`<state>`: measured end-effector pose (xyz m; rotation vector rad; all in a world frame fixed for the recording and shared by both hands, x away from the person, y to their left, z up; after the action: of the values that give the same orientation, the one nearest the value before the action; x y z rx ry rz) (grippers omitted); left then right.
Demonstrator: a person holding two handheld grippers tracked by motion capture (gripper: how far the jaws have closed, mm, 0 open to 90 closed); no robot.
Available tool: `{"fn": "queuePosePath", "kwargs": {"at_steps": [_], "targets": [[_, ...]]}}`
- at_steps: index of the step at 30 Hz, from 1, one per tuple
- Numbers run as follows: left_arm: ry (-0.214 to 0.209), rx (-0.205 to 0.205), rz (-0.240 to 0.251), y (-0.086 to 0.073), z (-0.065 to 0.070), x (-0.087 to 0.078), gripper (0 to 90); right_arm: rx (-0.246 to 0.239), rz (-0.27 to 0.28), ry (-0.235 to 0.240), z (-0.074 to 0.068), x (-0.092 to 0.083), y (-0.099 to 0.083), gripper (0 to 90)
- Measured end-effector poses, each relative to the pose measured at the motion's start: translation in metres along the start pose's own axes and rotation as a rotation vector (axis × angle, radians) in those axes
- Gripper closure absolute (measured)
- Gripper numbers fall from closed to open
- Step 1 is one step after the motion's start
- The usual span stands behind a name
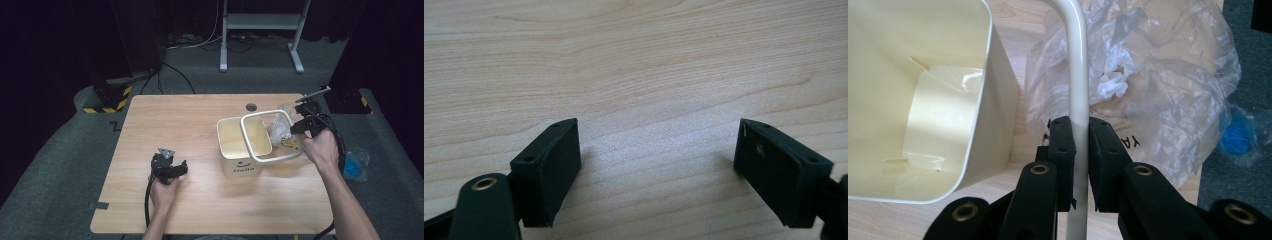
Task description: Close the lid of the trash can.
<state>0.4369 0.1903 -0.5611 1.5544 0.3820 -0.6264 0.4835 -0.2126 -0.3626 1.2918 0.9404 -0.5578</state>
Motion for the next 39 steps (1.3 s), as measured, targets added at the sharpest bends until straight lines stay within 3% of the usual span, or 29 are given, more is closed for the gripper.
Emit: {"fn": "queuePosePath", "kwargs": {"at_steps": [26, 39], "targets": [[0.0, 0.005, -0.004, 0.0, 0.0, 0.0, 18.9, -0.022, -0.005, 0.021, -0.028, 0.013, 0.016, 81.5], [0.0, 0.006, -0.004, 0.0, 0.0, 0.0, 18.8, 0.006, -0.028, 0.023, -0.04, 0.022, 0.02, 81.5]]}}
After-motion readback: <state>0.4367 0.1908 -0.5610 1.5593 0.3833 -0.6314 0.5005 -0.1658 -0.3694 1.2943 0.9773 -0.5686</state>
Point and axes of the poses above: each handheld gripper's, and its own axes: x roughly forward along the jaws, y roughly out of its top, z roughly to its right, the point moved 5 cm from there along x, roughly forward along the jaws, and after that the axes turned 6 degrees about z, right-handed, at the moved point
